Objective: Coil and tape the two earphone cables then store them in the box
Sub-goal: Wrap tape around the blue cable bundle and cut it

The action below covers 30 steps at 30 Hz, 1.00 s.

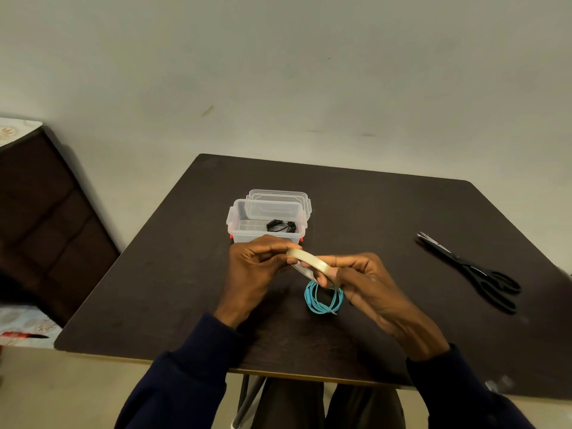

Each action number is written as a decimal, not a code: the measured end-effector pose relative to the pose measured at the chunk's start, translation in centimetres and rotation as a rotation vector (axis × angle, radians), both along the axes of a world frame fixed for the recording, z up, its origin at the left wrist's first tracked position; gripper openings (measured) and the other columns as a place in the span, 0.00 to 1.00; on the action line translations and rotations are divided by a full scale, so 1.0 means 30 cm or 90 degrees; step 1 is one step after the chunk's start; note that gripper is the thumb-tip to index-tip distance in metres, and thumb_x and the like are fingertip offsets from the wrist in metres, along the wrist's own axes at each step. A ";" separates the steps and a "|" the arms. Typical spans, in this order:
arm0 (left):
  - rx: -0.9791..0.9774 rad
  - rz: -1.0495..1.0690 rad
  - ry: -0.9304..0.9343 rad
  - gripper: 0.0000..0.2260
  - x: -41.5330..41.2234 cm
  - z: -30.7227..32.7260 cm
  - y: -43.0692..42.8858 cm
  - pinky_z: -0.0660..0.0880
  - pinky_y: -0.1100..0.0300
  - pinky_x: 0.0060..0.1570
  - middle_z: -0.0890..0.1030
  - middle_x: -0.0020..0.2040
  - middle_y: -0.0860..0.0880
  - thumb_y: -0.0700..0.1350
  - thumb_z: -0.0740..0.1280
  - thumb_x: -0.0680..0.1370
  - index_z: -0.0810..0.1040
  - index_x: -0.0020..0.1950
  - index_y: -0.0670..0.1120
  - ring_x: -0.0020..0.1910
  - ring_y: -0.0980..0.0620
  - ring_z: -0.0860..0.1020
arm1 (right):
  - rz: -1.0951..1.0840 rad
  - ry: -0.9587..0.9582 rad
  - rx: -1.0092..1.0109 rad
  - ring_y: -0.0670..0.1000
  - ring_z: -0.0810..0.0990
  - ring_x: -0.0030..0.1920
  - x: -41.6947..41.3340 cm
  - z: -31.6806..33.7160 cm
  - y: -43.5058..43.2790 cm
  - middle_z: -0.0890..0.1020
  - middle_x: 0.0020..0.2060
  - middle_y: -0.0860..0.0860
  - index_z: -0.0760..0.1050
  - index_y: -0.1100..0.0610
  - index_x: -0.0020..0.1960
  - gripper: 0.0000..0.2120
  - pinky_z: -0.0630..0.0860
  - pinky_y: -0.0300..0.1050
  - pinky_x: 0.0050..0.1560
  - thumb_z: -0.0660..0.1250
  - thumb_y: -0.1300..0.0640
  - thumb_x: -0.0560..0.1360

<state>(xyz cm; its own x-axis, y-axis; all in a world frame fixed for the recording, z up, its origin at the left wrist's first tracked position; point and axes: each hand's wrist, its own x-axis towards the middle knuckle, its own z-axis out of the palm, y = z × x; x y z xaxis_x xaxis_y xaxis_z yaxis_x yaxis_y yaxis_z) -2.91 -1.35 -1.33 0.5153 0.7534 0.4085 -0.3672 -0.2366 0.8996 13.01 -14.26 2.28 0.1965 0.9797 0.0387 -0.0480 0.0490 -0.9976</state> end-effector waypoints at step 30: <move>0.056 0.030 -0.014 0.08 0.006 -0.003 -0.008 0.84 0.50 0.47 0.86 0.47 0.45 0.39 0.75 0.72 0.86 0.51 0.42 0.48 0.44 0.85 | -0.080 0.034 0.018 0.49 0.81 0.36 -0.007 0.014 -0.016 0.83 0.35 0.59 0.85 0.62 0.50 0.14 0.79 0.39 0.45 0.74 0.54 0.69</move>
